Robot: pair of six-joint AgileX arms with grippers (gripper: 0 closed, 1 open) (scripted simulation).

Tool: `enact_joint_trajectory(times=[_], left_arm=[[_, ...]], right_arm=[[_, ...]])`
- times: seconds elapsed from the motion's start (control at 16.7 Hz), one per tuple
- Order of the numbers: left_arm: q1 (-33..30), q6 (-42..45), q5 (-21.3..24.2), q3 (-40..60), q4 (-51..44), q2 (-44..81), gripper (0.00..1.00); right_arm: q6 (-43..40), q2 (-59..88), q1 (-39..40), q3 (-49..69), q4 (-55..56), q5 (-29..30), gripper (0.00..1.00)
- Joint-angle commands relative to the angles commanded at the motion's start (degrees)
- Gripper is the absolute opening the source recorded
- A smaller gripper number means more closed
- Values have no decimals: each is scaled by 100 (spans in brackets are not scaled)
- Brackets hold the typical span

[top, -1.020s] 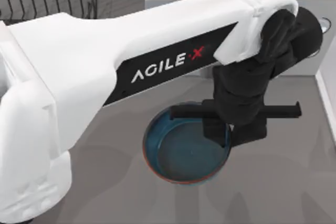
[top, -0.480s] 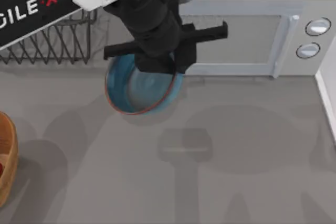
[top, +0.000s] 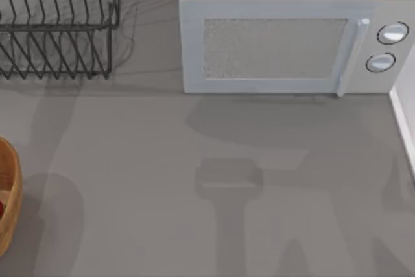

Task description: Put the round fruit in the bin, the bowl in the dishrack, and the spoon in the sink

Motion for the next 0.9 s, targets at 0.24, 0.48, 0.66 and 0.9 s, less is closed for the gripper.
enact_joint_trajectory(times=[0.24, 0.48, 0.66, 0.9], left_arm=[[892, 773, 92, -468, 628, -1339, 0], [1501, 1072, 347, -1203, 875, -2162, 0], [1528, 1123, 438, -1326, 890, -2281, 0], [1512, 1127, 421, -1307, 892, -2251, 0]], right_arm=[[0, 0, 0, 0, 0, 0, 100], [0, 0, 0, 0, 0, 0, 100], [0, 0, 0, 0, 0, 0, 100], [0, 0, 0, 0, 0, 0, 100]])
